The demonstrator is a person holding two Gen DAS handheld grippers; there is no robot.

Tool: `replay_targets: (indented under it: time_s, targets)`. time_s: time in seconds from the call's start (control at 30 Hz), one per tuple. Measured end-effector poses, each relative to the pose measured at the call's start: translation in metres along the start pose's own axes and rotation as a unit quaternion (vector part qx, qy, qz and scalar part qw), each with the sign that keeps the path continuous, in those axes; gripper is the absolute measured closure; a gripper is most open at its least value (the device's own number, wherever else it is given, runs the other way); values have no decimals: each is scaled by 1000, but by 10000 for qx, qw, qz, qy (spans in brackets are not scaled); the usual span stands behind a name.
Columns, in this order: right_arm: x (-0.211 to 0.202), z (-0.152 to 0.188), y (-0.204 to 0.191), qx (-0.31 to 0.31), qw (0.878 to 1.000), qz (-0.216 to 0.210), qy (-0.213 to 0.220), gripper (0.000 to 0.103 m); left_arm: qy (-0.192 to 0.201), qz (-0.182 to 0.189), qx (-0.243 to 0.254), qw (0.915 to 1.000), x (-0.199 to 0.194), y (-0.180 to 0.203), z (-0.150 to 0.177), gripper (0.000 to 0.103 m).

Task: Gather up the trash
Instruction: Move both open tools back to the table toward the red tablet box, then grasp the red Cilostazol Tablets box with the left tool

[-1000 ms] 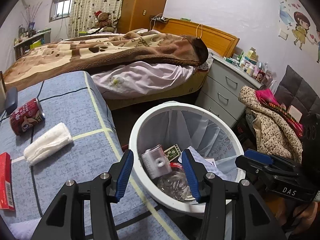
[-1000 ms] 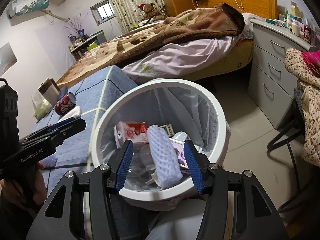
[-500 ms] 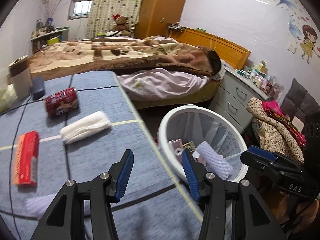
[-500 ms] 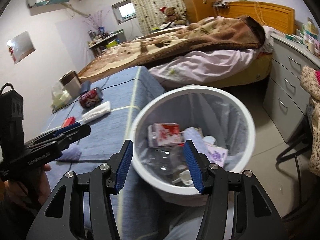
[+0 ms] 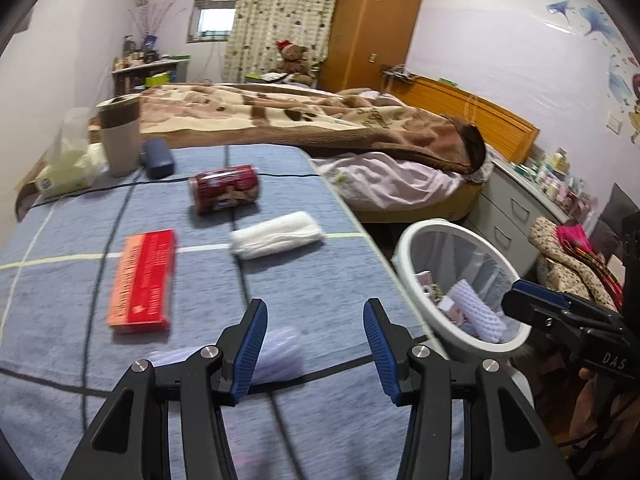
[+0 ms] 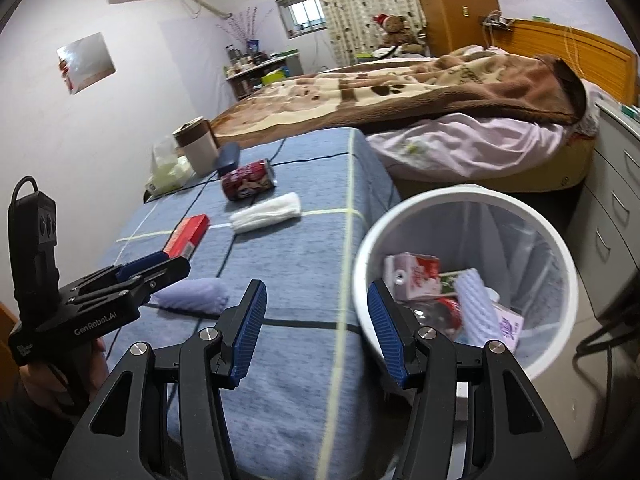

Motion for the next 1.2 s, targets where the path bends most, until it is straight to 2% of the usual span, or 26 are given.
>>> replay_targets:
  time_s: [0.43,0.47,0.53,0.67,1.2]
  targets:
    - [22,-17,-31,-334,9992,-168,-105,49,-48,-547,-494,9973,10,-72,-6,53]
    - [23,-18,-32,-367,9992,-159,-96,48,-57,-566,-525,9970,12,-77,-6,53]
    - [26,-21,-35,-424,9989,-150,-88,38,-82,-643,-579,9962,15,-87,-6,53]
    - [33,-24,-37,-464,9987,-185,-122,38,-107,-787,-636,9948,24,-103,-8,46]
    - [63,-36,-35,-515,9981,-185,-283,37,-479,-1108,-541,9912,79,-126,-7,39]
Point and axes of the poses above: each gripper's, at about its wrist camera, not at the fingertips, and x roughly the way its jaws point, y to its right, z to its underside, the point moved 10 cm from there along x, roughly the way its jaws point, and after that the axes turned 14 degrees about -z, right-handed, at the moved point
